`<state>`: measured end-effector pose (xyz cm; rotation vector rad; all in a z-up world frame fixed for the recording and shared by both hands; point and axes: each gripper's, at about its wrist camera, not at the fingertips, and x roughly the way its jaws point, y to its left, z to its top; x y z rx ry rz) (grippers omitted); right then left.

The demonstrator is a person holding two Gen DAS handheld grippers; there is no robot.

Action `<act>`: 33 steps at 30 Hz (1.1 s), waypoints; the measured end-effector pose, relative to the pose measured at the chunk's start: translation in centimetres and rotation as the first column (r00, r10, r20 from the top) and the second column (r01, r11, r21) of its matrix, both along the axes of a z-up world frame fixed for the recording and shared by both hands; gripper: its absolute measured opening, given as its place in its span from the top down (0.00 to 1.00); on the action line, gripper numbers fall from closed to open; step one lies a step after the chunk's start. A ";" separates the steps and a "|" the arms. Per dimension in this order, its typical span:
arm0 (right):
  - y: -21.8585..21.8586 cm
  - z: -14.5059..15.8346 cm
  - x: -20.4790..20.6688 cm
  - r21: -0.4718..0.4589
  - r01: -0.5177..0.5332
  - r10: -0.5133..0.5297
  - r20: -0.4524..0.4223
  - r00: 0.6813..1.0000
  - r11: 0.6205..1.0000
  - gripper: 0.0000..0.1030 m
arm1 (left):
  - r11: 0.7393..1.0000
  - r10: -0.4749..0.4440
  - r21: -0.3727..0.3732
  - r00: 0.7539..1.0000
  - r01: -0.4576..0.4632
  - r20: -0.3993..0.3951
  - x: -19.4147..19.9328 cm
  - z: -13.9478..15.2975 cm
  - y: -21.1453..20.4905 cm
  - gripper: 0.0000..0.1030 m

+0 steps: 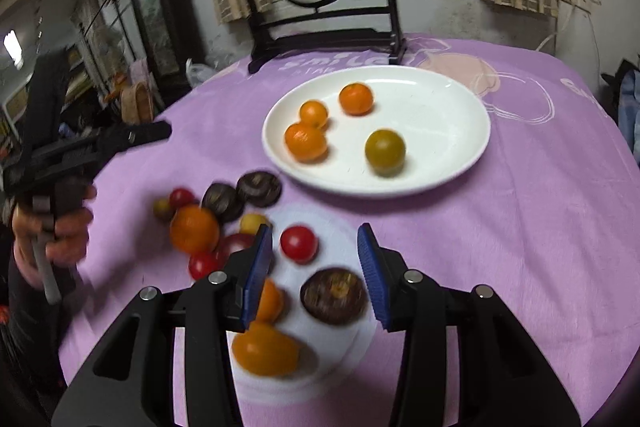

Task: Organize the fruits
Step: 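Lower both held fruits onto the white plate and open both tools, then grasp an orange with the right tool while the left grasps a yellow kumquat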

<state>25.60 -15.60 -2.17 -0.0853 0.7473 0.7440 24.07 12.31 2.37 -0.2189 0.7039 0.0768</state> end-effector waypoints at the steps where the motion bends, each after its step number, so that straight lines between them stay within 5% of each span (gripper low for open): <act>1: 0.1 -0.2 -0.6 -0.018 -0.012 0.012 0.002 1.000 1.000 0.57 | 1.000 0.019 -0.007 1.000 -0.019 -0.002 -0.3 -0.2 0.7 0.02; 5: 0.4 -1.1 -2.5 -0.050 -0.088 0.087 -0.034 0.996 0.995 0.57 | 0.994 0.105 -0.003 0.994 -0.105 -0.008 -0.9 -0.6 2.8 0.02; 13: 0.9 -2.3 -3.9 -0.095 -0.136 0.132 -0.049 0.990 0.986 0.57 | 0.990 0.136 -0.029 0.990 -0.136 -0.033 -1.9 -1.6 4.3 0.02; 33: 1.3 -3.4 -4.0 -0.168 -0.144 0.137 -0.055 0.989 0.975 0.59 | 0.993 0.113 -0.014 0.992 -0.114 -0.063 -3.6 -2.9 4.5 0.02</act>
